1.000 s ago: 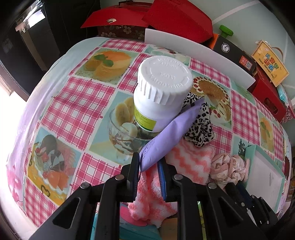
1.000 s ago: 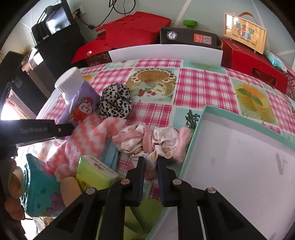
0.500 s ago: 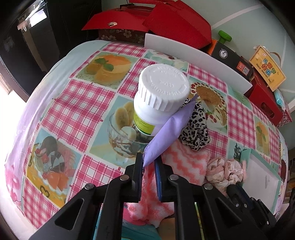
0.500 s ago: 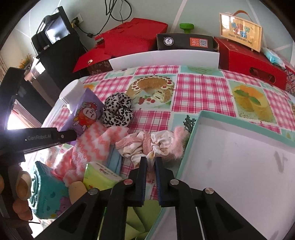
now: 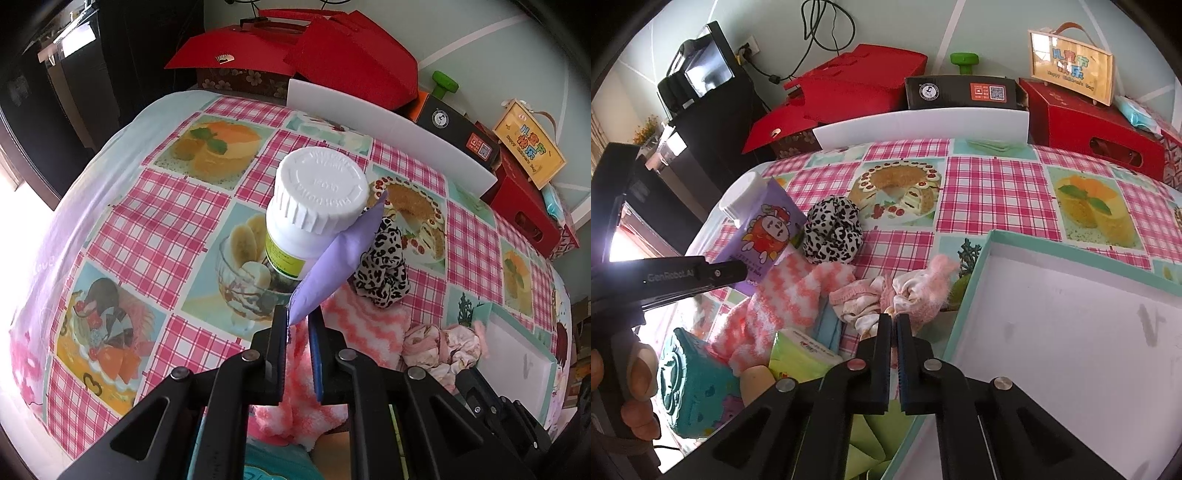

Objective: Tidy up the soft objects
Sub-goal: 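Lift the purple packet with the left gripper and carry it over the tray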

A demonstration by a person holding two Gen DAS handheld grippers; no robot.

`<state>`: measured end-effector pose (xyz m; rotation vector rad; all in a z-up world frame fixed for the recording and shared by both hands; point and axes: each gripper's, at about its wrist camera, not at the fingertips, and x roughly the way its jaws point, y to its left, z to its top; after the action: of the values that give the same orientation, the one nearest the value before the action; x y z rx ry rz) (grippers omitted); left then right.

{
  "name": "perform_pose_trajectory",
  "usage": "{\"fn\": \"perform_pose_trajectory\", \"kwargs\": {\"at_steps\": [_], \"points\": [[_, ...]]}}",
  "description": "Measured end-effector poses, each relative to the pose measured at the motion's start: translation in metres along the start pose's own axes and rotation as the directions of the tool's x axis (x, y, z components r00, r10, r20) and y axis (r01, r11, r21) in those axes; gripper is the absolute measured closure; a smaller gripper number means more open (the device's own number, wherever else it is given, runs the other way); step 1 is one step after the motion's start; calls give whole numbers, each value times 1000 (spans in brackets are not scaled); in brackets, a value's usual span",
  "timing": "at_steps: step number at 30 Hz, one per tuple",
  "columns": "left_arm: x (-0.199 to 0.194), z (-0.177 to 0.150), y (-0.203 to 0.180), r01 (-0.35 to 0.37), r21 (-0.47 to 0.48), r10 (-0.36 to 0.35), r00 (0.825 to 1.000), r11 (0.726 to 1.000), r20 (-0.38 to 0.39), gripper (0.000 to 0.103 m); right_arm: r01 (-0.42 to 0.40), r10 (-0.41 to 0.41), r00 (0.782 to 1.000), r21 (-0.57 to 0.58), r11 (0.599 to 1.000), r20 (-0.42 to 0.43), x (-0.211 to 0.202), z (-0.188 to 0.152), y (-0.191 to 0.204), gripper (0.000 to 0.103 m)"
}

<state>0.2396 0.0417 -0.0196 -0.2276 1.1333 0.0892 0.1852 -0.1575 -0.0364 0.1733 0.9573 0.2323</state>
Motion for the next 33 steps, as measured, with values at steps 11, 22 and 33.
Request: {"fn": "perform_pose_trajectory", "kwargs": {"at_steps": [11, 22, 33], "points": [[-5, 1, 1, 16, -8, -16, 1000, 1000, 18, 93, -12, 12, 999, -1, 1000, 51, -18, 4, 1, 100], [-21, 3, 2, 57, -15, -56, 997, 998, 60, 94, -23, 23, 994, -3, 1000, 109, -39, 9, 3, 100], [-47, 5, -3, 80, 7, -80, 989, 997, 122, 96, -33, 33, 985, 2, 999, 168, -64, 13, 1, 100]]}}
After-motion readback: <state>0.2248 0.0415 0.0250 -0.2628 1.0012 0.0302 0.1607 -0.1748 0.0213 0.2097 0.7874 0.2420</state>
